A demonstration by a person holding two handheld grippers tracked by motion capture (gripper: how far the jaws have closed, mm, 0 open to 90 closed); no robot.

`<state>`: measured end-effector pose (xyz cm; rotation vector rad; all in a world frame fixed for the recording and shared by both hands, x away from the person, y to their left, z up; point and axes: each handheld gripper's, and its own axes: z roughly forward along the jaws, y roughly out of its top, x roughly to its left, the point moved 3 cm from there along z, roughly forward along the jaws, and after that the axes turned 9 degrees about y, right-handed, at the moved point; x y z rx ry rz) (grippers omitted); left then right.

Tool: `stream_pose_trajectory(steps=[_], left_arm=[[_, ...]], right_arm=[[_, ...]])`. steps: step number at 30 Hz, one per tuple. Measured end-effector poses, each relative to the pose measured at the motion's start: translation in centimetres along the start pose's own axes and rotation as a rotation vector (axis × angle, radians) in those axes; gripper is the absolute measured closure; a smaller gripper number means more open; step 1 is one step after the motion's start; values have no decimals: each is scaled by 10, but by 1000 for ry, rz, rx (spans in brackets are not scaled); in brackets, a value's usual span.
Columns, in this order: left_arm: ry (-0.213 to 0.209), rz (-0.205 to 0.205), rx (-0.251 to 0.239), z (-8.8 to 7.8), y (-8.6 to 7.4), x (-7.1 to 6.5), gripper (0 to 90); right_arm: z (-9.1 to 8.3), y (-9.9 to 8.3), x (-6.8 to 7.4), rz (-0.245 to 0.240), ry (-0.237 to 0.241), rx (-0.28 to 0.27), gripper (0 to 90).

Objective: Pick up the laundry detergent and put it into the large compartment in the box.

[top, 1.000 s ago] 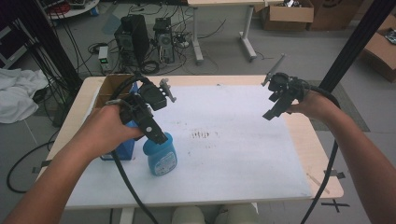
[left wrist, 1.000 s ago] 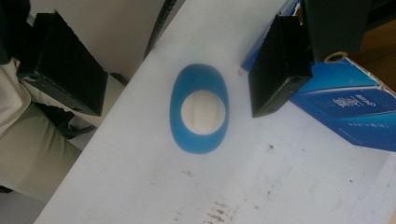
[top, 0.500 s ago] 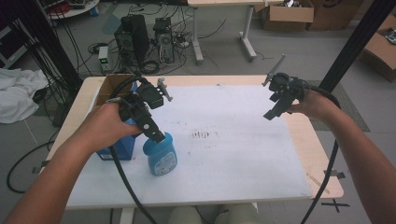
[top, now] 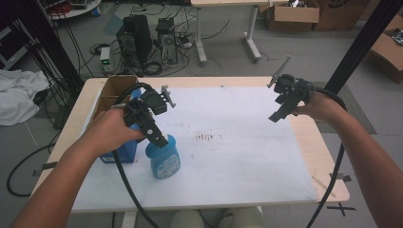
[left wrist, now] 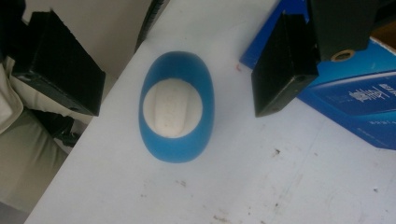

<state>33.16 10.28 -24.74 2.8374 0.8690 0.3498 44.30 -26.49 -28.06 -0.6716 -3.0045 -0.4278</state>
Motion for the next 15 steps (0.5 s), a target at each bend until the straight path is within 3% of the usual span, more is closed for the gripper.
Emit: stream_pose_trajectory(steps=[15], left_arm=[[-5, 7, 28, 20, 1, -4, 183]], right_arm=[[5, 1, 0, -4, 7, 4, 185]])
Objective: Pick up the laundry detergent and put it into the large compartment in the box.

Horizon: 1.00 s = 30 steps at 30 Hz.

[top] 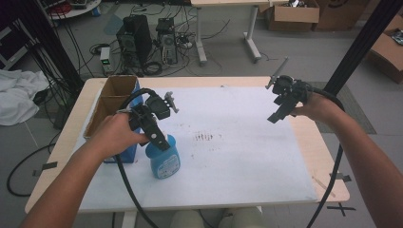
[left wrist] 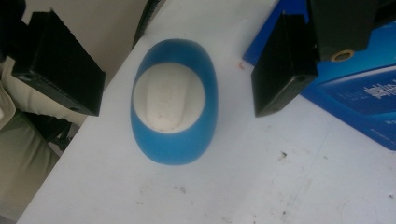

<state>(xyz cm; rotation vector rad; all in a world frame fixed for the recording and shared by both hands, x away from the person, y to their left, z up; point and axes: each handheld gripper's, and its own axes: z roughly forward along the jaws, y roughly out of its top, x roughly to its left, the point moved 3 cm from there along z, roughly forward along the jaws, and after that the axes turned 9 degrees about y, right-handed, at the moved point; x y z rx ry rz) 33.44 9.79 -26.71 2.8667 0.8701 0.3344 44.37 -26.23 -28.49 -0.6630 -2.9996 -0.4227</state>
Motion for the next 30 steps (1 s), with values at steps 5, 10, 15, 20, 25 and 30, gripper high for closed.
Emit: stream_pose_trajectory(steps=[5, 10, 15, 20, 25, 30], left_arm=[[0, 12, 11, 8, 1, -3, 183], [1, 17, 19, 15, 1, -6, 183], [8, 27, 29, 24, 1, -9, 183], [10, 27, 31, 30, 1, -10, 183], [4, 28, 30, 34, 1, -9, 183], [2, 28, 37, 40, 0, -10, 183]], right_arm=[[0, 0, 0, 0, 0, 1, 185], [1, 0, 0, 0, 1, 4, 185], [1, -1, 0, 1, -1, 5, 185], [2, -1, -1, 1, 2, 6, 187], [2, 0, -1, 2, 4, 6, 188], [3, -1, -2, 1, 4, 8, 188]])
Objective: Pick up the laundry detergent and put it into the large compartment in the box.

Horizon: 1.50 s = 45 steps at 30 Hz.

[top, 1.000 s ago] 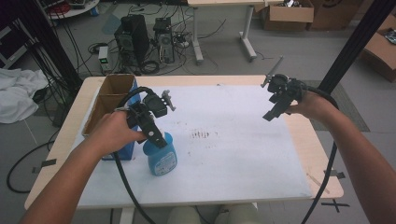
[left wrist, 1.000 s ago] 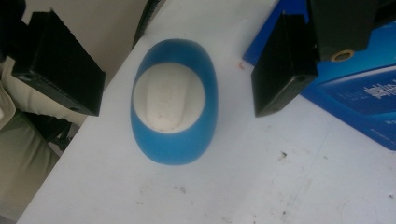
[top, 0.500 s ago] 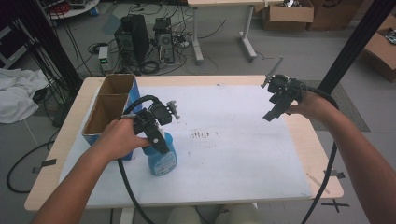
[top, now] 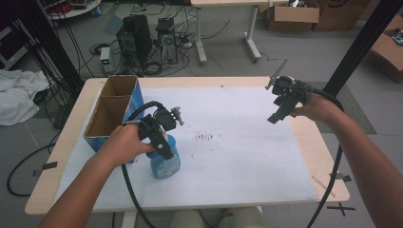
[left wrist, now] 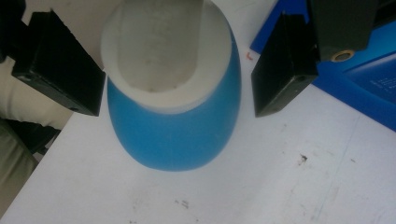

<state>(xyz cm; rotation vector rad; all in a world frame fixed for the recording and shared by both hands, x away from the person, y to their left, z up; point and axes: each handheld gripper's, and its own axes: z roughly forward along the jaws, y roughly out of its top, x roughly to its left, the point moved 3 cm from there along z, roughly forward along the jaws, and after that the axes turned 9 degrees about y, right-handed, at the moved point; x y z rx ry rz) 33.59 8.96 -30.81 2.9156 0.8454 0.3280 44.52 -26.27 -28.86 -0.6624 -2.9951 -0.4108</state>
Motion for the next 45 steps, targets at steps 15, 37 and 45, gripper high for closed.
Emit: stream_pose_trajectory(steps=[15, 37, 45], left_arm=[[-2, -3, 8, 8, 0, -2, 204], [-6, -6, -3, 8, -1, -1, 285], [-3, -3, -2, 8, -1, -1, 298]], right_arm=[[1, 0, 0, 6, 3, -4, 190], [0, 0, 0, 5, 2, -8, 190], [1, 0, 0, 1, 2, -6, 190]])
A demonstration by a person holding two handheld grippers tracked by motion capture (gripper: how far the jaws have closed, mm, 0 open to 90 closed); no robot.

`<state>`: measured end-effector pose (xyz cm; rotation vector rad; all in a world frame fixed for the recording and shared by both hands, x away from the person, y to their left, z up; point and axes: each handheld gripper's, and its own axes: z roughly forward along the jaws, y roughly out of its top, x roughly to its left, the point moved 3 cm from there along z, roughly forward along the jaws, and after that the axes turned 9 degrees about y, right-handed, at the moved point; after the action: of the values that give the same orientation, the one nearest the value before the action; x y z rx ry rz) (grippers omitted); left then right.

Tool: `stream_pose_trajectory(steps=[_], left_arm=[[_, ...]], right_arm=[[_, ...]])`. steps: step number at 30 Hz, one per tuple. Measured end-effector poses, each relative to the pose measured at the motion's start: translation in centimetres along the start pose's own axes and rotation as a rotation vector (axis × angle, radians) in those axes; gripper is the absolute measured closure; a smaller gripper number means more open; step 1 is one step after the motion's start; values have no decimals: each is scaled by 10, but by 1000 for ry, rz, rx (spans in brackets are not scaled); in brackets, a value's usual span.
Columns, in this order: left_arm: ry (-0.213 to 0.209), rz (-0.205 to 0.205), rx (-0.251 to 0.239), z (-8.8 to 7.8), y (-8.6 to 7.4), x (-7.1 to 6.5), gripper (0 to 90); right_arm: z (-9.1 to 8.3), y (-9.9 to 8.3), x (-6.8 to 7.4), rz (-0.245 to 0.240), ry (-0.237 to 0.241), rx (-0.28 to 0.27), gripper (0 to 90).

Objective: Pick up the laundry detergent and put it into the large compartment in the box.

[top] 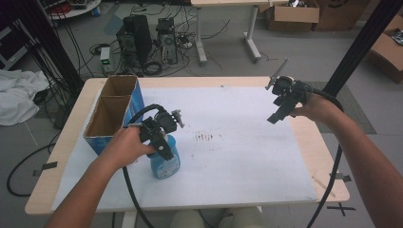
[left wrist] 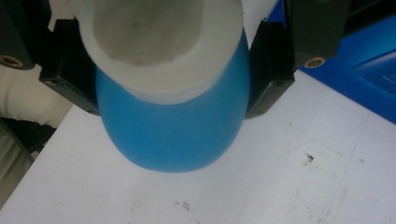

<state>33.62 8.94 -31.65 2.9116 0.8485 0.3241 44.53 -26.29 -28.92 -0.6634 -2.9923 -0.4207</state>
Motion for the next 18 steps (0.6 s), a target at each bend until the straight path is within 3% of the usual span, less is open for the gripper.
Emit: stream_pose_trajectory(steps=[18], left_arm=[[12, -10, -3, 2, -1, 0, 369]], right_arm=[[0, 0, 0, -2, 0, 1, 191]])
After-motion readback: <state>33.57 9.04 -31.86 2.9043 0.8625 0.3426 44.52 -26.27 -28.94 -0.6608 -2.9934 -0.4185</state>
